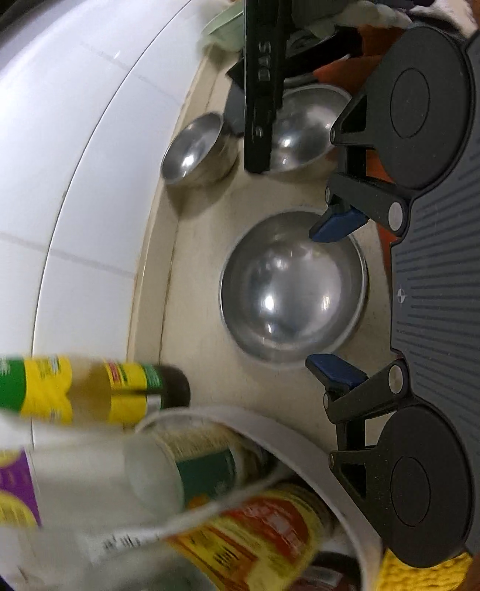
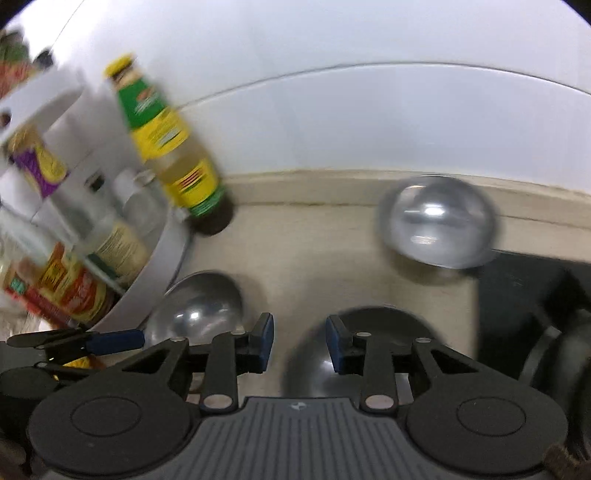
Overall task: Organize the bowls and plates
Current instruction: 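Lift the steel bowl with both grippers toward another steel bowl, then lower the held bowl into the other steel bowl and open both grippers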
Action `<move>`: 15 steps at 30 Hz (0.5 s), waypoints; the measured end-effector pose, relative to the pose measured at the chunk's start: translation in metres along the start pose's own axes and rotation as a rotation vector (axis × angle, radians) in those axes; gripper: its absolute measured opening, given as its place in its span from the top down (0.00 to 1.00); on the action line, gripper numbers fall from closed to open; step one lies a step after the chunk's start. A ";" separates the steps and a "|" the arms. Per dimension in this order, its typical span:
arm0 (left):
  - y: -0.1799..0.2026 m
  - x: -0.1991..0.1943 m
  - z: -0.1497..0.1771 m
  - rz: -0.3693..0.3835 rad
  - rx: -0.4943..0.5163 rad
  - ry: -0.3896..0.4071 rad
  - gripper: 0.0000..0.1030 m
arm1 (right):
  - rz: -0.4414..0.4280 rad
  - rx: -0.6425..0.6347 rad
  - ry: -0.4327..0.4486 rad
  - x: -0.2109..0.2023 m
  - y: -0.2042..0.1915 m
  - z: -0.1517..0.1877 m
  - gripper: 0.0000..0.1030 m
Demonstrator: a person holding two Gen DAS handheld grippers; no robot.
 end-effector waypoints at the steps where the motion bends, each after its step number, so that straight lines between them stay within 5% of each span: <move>1: -0.002 0.000 0.001 0.011 -0.020 -0.002 0.30 | -0.026 -0.016 -0.010 0.006 -0.007 -0.002 0.72; 11: -0.015 0.024 0.010 0.002 -0.116 -0.042 0.43 | -0.081 -0.072 -0.160 0.071 -0.030 -0.006 0.72; 15: -0.017 0.031 0.012 -0.014 -0.099 -0.041 0.47 | -0.060 -0.089 -0.177 0.082 -0.027 -0.002 0.84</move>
Point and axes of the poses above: each gripper's, at about its wrist camera, not at the fingertips, and x roughly the way its jaws point, y to its right, z to its underside, the point moved 6 cm from there along x, roughly the way its jaws point, and after that the axes turned 1 degree about z, right-handed, at the moved point
